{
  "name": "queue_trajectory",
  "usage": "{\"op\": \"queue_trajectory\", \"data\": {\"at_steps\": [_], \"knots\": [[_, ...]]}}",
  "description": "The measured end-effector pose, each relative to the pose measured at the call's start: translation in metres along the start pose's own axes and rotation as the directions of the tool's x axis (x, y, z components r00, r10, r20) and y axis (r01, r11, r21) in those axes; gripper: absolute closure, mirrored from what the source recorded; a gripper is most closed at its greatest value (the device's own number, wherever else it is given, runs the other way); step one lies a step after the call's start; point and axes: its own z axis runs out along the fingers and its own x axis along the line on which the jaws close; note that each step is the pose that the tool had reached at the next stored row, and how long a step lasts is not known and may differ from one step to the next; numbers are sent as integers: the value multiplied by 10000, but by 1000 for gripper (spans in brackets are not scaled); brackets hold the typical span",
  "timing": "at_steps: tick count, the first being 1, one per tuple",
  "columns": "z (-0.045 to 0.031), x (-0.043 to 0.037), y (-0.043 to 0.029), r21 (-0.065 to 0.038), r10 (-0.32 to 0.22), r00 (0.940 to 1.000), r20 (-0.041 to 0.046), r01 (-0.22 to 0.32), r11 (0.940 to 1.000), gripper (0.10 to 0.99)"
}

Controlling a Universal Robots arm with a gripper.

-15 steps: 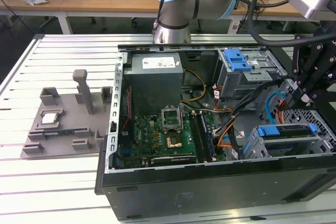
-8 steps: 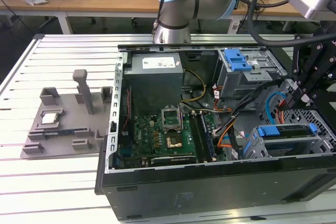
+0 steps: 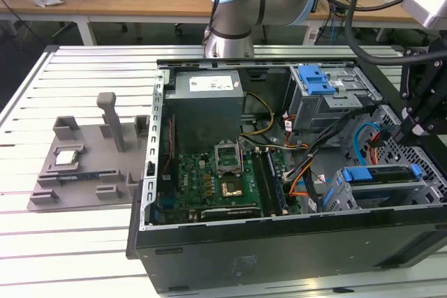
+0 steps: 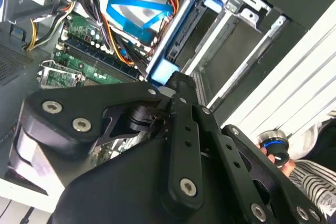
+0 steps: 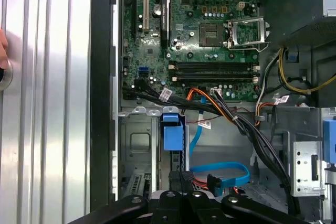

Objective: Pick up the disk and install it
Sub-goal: 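Insert the first disk wire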

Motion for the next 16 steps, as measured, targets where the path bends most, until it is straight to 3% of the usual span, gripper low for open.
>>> {"op": "queue_trajectory", "data": {"at_steps": [4, 8, 13, 16], "knots": [[36, -101, -117, -6, 1, 10000, -14, -1, 10000, 980], [63, -278, -236, -6, 1, 10000, -40, -1, 10000, 980], [92, -437, -300, -8, 3, 10000, -91, -3, 10000, 980], [164, -525, -343, -9, 6, 9999, -125, -6, 10000, 980]]}}
